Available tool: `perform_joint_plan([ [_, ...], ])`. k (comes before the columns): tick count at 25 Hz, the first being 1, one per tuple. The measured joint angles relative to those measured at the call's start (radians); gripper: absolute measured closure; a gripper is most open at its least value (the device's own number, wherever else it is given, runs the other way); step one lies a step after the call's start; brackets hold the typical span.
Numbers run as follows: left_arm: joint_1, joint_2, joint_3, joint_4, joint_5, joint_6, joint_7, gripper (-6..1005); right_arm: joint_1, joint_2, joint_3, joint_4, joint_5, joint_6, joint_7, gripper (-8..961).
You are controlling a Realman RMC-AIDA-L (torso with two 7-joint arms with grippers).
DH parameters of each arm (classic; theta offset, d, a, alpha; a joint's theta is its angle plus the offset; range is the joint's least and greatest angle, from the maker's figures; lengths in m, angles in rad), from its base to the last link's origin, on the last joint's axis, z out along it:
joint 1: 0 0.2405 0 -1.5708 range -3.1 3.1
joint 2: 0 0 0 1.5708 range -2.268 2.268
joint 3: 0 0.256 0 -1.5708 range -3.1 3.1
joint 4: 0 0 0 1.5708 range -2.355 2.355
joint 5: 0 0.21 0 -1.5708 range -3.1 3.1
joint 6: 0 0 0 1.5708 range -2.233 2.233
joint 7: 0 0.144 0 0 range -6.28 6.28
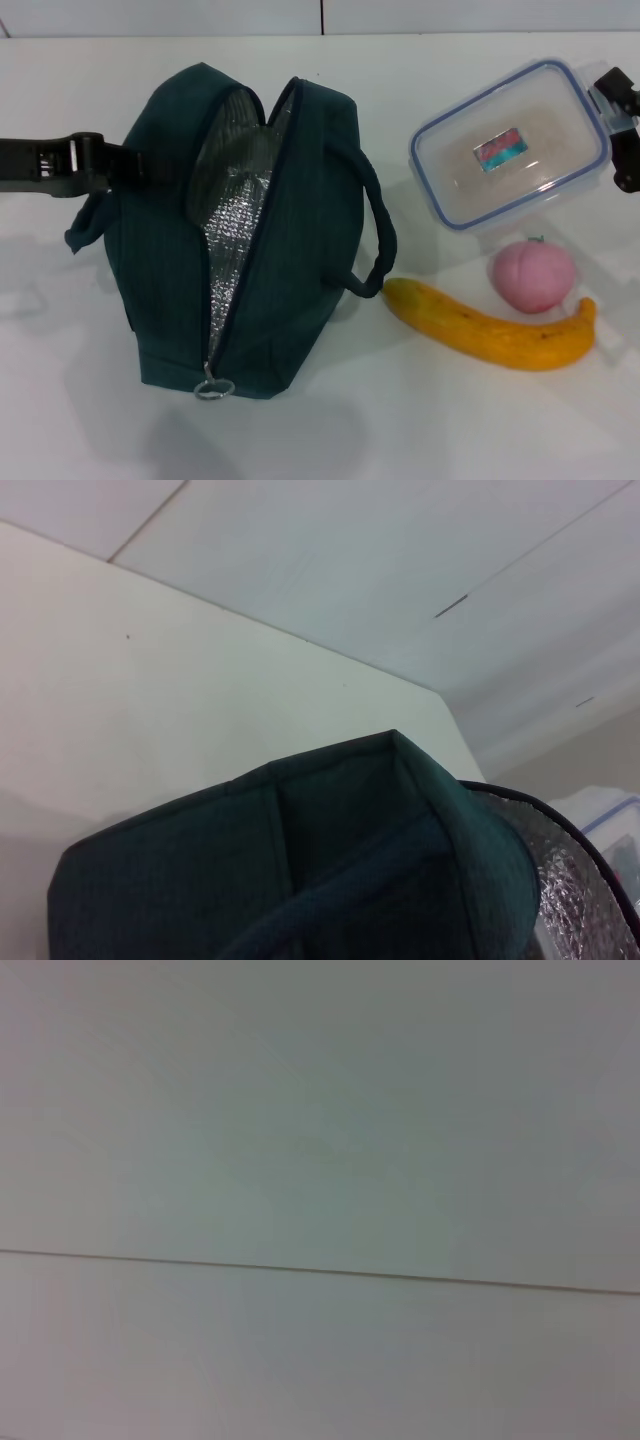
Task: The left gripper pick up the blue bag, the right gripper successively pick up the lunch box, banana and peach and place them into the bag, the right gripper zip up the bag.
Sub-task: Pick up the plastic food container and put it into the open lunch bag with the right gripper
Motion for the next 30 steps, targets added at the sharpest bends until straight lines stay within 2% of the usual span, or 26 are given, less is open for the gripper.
perform_joint_plan([
  [23, -0.011, 0.001, 0.025, -0.023, 0.000, -0.002, 0.003, 968, 0.026, 0.005, 0.000, 0.042, 0.077, -0.049, 0.061, 805],
  [30, -0.013, 0.000, 0.026, -0.025, 0.001, -0.003, 0.006, 968, 0.081, 0.005, 0.000, 0.085, 0.097, -0.089, 0.064, 799],
])
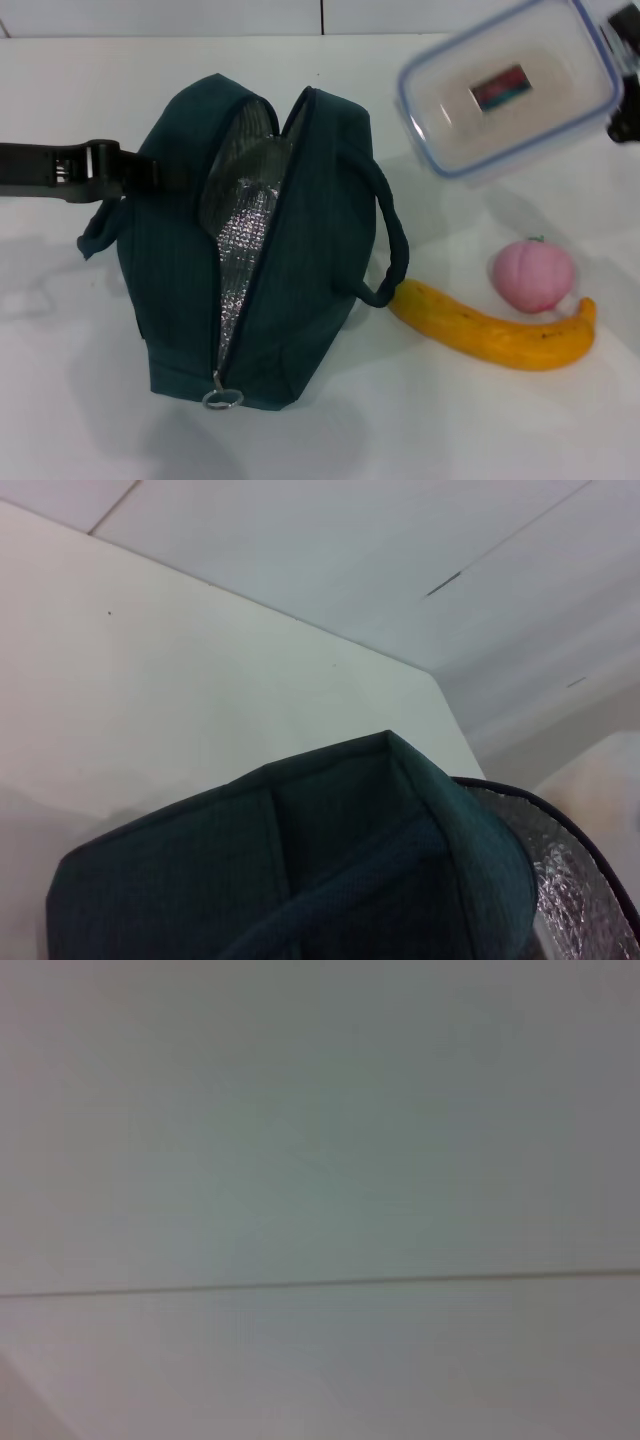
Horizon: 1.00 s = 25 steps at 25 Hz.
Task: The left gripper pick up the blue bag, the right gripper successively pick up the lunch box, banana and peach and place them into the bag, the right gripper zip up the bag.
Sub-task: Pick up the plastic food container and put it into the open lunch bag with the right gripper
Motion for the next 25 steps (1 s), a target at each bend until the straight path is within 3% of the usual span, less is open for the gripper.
perform_joint_plan([
  [14, -0.072, -0.001, 0.027, -0.047, 0.024, 0.000, 0.001, 968, 0.263, 0.000, -0.002, 0.047, -0.003, 0.017, -0.019, 786],
  [25, -0.078, 0.000, 0.032, -0.050, 0.024, -0.027, 0.018, 967, 0.284, 0.000, -0.014, 0.041, -0.124, 0.212, -0.077, 776],
])
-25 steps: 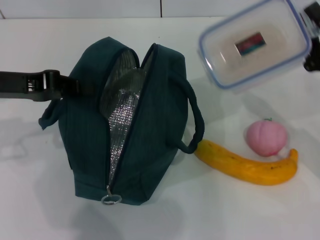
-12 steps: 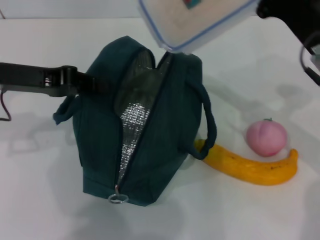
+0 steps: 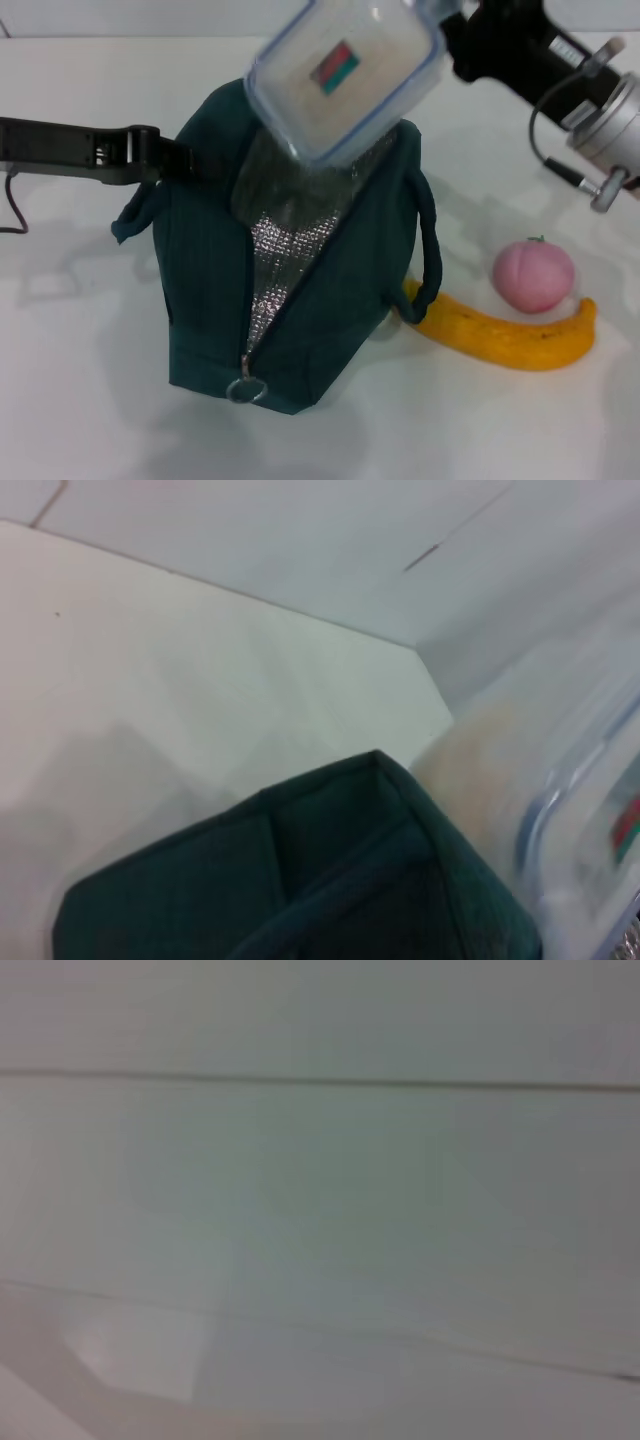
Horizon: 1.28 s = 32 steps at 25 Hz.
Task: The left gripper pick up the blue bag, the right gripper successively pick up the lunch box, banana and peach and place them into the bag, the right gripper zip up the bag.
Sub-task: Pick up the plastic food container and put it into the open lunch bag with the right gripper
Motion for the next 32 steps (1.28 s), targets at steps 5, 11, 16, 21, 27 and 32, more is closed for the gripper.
perform_joint_plan([
  [5, 0.006, 0.001, -0.001, 0.000, 0.000, -0.017, 0.001, 967, -0.002, 0.000, 0.000, -0.001, -0.076, 0.039, -0.001, 771],
  [11, 0.006, 0.003, -0.001, 0.000, 0.001, -0.019, 0.001, 967, -0.002, 0.000, -0.002, -0.005, -0.118, 0.060, -0.008, 766],
  [16, 0.003, 0.003, -0.002, 0.000, 0.001, -0.019, 0.001, 967, 0.005, 0.000, 0.006, -0.004, -0.123, 0.046, -0.076, 761],
  [21, 0.001, 0.000, -0.002, 0.000, 0.001, -0.019, 0.001, 967, 0.018, 0.000, 0.007, -0.004, -0.123, 0.048, -0.061, 756],
  [27, 0.004, 0.000, -0.002, 0.000, 0.001, -0.023, 0.001, 967, 0.018, 0.000, 0.010, -0.025, -0.120, 0.047, -0.053, 751],
  [32, 0.012, 0.000, -0.002, -0.001, 0.001, -0.046, 0.004, 967, -0.007, -0.004, -0.045, -0.164, -0.123, 0.019, -0.052, 450],
])
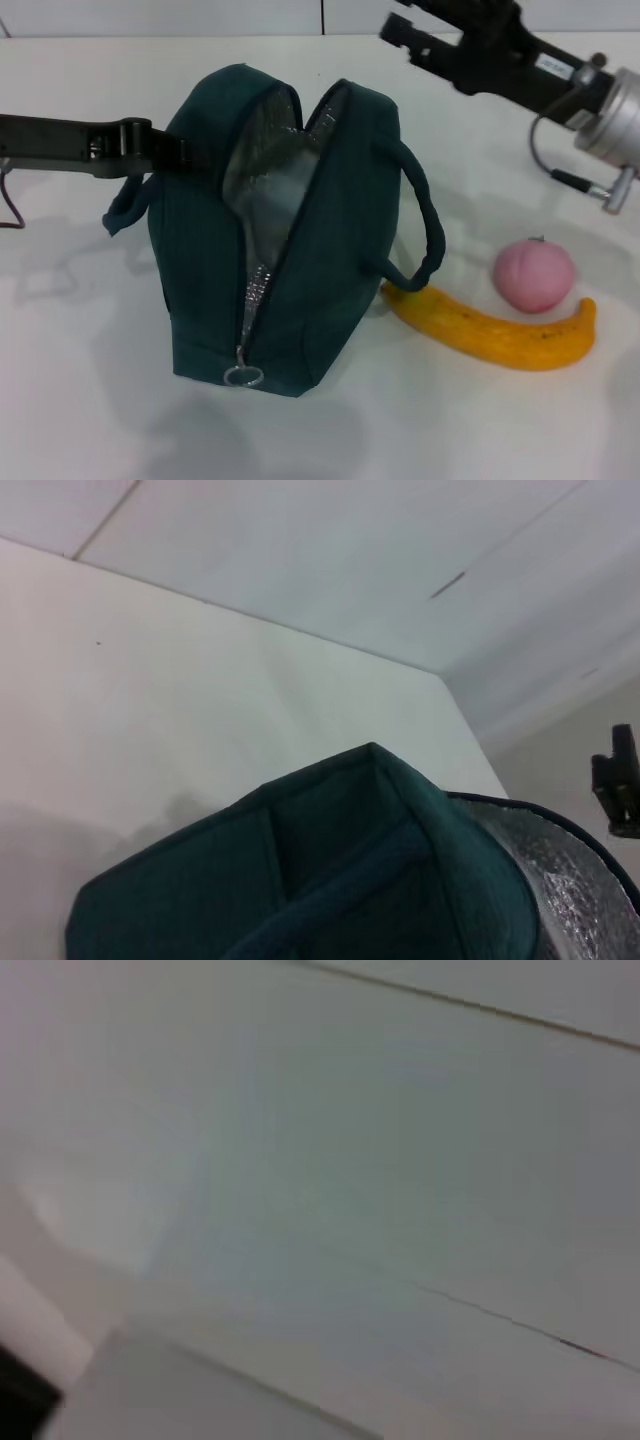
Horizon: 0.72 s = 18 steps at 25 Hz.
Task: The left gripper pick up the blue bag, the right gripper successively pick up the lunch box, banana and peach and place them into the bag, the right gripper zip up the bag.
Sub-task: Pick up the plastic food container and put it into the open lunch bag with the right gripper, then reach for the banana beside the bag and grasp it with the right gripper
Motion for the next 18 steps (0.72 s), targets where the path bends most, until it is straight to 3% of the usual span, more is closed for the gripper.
perform_joint_plan([
  [5, 0.003, 0.002, -0.005, -0.042, 0.000, -0.025, 0.040, 967, -0.079, -0.021, -0.166, -0.262, 0.000, 0.058, 0.023, 258],
  [9, 0.002, 0.006, -0.014, -0.094, -0.001, -0.040, 0.069, 967, -0.131, -0.063, -0.334, -0.443, -0.004, 0.108, 0.024, 129],
  [11, 0.006, 0.007, -0.016, -0.099, -0.004, -0.041, 0.074, 967, -0.135, -0.121, -0.472, -0.556, -0.052, 0.114, 0.049, 130],
  [12, 0.008, 0.006, -0.018, -0.099, -0.005, -0.041, 0.075, 967, -0.135, -0.121, -0.472, -0.556, -0.052, 0.114, 0.049, 130],
  [15, 0.012, 0.004, -0.030, -0.097, -0.008, -0.041, 0.075, 967, -0.111, -0.155, -0.518, -0.659, -0.202, 0.078, 0.122, 131],
  [18, 0.018, 0.005, -0.041, -0.099, -0.009, -0.040, 0.074, 967, -0.060, -0.163, -0.526, -0.773, -0.415, -0.003, 0.214, 132],
])
